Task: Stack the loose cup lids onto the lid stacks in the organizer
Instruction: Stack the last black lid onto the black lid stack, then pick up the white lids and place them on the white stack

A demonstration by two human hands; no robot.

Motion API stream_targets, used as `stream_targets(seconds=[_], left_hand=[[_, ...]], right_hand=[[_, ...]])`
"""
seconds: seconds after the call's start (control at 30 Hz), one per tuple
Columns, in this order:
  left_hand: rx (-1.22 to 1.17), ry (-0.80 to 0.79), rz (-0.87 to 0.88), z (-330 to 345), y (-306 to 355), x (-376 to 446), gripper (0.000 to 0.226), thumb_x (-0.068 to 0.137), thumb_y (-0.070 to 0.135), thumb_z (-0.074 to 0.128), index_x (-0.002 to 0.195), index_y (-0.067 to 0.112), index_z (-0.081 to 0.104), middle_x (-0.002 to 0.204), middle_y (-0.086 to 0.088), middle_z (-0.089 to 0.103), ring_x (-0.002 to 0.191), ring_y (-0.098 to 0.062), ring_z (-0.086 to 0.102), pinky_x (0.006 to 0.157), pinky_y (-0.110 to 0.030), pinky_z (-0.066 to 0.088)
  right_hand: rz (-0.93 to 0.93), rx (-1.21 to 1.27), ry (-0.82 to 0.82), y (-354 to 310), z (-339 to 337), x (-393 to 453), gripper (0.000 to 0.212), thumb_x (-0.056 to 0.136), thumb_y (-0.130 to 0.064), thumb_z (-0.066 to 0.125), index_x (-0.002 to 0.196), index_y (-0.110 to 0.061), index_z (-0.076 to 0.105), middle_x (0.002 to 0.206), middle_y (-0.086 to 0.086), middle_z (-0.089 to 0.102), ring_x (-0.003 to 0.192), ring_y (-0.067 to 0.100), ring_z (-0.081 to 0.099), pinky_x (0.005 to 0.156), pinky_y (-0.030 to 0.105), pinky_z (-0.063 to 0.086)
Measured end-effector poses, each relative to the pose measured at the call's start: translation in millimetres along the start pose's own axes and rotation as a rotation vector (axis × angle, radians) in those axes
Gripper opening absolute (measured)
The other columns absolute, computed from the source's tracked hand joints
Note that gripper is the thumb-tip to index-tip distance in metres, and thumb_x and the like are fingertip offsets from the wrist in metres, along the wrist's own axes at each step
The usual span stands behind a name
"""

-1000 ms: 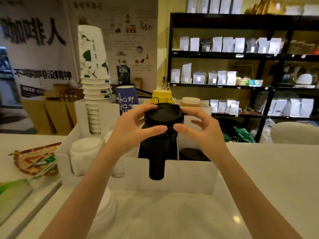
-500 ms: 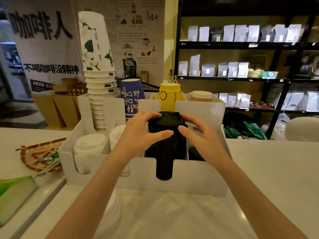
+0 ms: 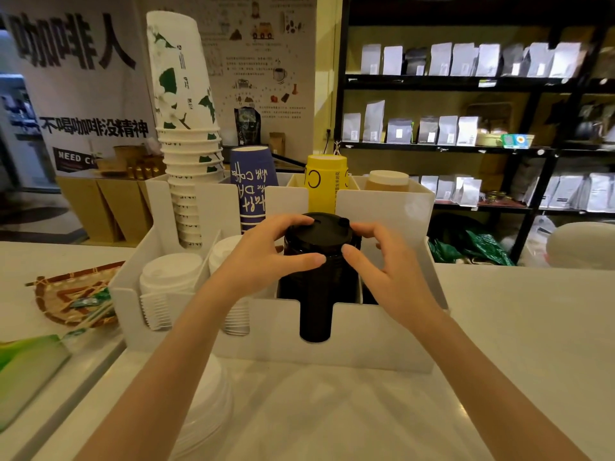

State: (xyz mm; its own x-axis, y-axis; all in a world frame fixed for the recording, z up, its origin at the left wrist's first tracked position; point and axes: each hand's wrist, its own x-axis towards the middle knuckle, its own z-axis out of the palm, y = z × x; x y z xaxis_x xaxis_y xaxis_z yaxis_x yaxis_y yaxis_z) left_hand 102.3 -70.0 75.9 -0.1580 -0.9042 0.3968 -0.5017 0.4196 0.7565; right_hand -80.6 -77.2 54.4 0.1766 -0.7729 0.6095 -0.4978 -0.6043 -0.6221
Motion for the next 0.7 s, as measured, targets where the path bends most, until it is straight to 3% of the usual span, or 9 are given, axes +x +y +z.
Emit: stream_targets(seconds=[0.23, 0.33, 0.4, 0.47, 0.53, 0.63, 0.7], left_hand=[[-0.044, -0.006, 0.009, 6.0, -1.5, -6.1, 0.051, 0.074, 0.030, 0.067, 0.121, 0.031, 0.046, 0.131, 0.006, 0.047, 0.123, -0.013, 0.044, 0.104, -0.038, 0.040], [-0.051, 0.001, 0.030, 11.8, 0.3, -11.8, 0.054, 0.080, 0.027, 0.060, 0.130, 0.026, 0.039, 0.136, 0.009, 0.039, 0.128, -0.008, 0.035, 0.106, -0.028, 0.034], [-0.036, 0.005, 0.024, 13.7, 3.1, -15.6, 0.056, 0.085, 0.026, 0.053, 0.137, 0.022, 0.030, 0.146, 0.006, 0.030, 0.132, -0.005, 0.026, 0.109, -0.025, 0.026], [-0.075, -0.010, 0.002, 10.9, 6.3, -18.6, 0.056, 0.090, 0.027, 0.044, 0.140, 0.021, 0.022, 0.152, 0.003, 0.024, 0.135, -0.004, 0.021, 0.113, -0.025, 0.020], [-0.112, -0.035, -0.025, 5.2, 8.6, -23.5, 0.052, 0.092, 0.028, 0.038, 0.140, 0.022, 0.019, 0.153, 0.006, 0.020, 0.131, 0.003, 0.018, 0.107, -0.013, 0.016], [-0.093, -0.042, -0.016, -4.0, 9.4, -37.6, 0.047, 0.093, 0.029, 0.033, 0.139, 0.027, 0.022, 0.148, 0.014, 0.024, 0.123, 0.013, 0.020, 0.092, 0.006, 0.018], [-0.077, -0.020, -0.019, -11.8, 6.8, -50.9, 0.044, 0.093, 0.030, 0.033, 0.137, 0.030, 0.027, 0.144, 0.018, 0.031, 0.124, 0.011, 0.026, 0.094, 0.004, 0.021]], right_hand=[[-0.040, -0.156, 0.019, -3.8, 1.6, -2.3, 0.042, 0.088, -0.032, 0.048, 0.127, -0.016, 0.044, 0.128, 0.003, 0.052, 0.120, 0.015, 0.040, 0.094, 0.022, 0.028], [-0.068, -0.142, 0.220, -15.7, 16.0, -12.7, 0.051, 0.082, -0.033, 0.049, 0.128, -0.012, 0.042, 0.129, 0.009, 0.051, 0.121, 0.020, 0.040, 0.098, 0.022, 0.029], [-0.156, -0.076, 0.341, -24.2, 29.4, -24.3, 0.045, 0.082, -0.027, 0.052, 0.123, -0.010, 0.045, 0.125, 0.013, 0.053, 0.118, 0.019, 0.042, 0.101, 0.024, 0.033], [-0.271, -0.070, 0.359, -28.1, 46.0, -38.8, 0.040, 0.082, -0.020, 0.053, 0.119, -0.010, 0.046, 0.124, 0.011, 0.053, 0.118, 0.018, 0.042, 0.105, 0.026, 0.034], [-0.336, -0.040, 0.276, -27.6, 65.6, -54.7, 0.038, 0.080, -0.014, 0.055, 0.117, -0.010, 0.047, 0.121, 0.008, 0.053, 0.118, 0.016, 0.043, 0.106, 0.027, 0.035], [-0.307, 0.039, -0.010, -29.0, 88.0, -80.2, 0.036, 0.081, -0.017, 0.050, 0.117, -0.015, 0.048, 0.121, 0.002, 0.055, 0.118, 0.008, 0.042, 0.103, 0.025, 0.035], [-0.280, 0.044, -0.249, -31.3, 94.9, -91.3, 0.042, 0.084, -0.023, 0.044, 0.126, -0.022, 0.042, 0.129, -0.004, 0.049, 0.123, 0.000, 0.034, 0.106, 0.016, 0.026]])
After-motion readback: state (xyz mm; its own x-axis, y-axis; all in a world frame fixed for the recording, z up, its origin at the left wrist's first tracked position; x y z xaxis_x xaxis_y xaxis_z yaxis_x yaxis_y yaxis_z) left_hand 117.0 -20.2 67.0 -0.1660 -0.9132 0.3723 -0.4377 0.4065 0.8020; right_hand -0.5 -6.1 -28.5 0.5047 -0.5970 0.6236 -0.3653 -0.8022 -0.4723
